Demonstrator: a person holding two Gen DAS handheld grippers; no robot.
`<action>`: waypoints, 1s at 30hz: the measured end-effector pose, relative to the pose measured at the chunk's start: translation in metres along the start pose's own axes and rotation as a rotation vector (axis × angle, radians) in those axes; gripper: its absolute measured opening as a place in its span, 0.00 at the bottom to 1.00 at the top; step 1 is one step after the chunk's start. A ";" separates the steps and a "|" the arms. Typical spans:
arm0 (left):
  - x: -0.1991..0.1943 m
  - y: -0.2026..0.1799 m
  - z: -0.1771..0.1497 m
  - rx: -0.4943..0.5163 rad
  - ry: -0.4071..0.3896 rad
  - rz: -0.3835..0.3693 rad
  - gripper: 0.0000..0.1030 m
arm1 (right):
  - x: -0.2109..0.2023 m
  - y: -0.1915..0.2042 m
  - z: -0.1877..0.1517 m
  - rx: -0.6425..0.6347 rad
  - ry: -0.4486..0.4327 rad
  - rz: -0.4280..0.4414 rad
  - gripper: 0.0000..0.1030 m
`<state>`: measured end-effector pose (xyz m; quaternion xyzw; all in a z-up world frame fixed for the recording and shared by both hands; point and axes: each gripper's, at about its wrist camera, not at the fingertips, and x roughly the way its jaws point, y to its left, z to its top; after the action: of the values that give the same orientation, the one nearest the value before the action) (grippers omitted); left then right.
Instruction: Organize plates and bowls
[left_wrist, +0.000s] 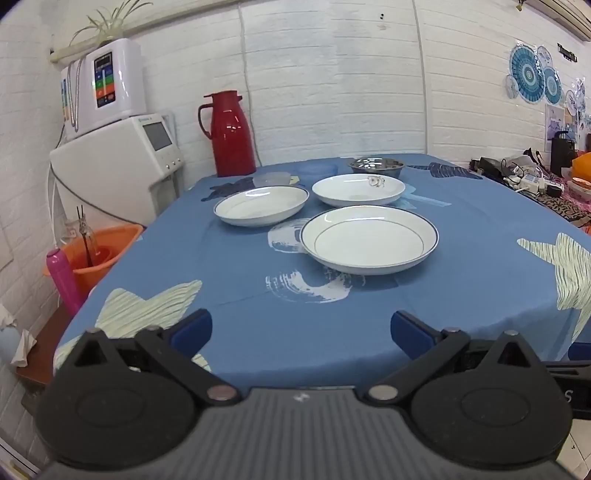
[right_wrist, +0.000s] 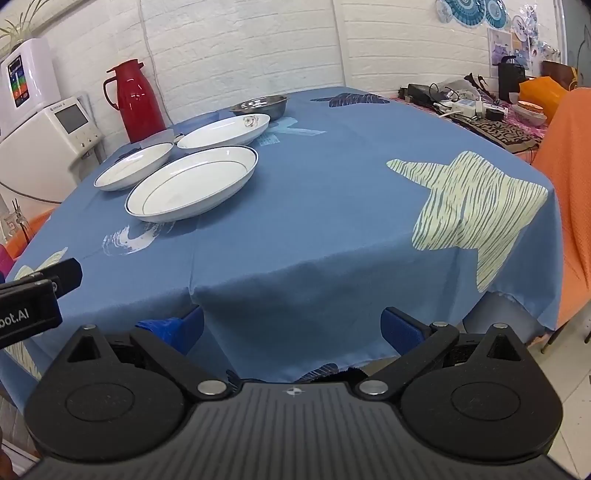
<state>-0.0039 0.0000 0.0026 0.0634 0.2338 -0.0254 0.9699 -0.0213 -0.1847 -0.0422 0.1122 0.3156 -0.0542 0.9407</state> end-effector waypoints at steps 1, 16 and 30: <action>0.000 0.000 0.000 -0.001 0.000 -0.001 1.00 | 0.000 0.000 0.000 0.000 0.000 0.000 0.87; -0.001 0.004 0.000 -0.018 0.010 -0.025 1.00 | 0.000 0.001 -0.003 0.001 0.014 0.007 0.87; 0.000 0.004 0.000 -0.019 0.019 -0.025 1.00 | 0.001 0.004 -0.002 0.001 0.020 0.009 0.87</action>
<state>-0.0032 0.0043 0.0028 0.0513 0.2442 -0.0345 0.9678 -0.0209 -0.1807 -0.0444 0.1146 0.3244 -0.0493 0.9377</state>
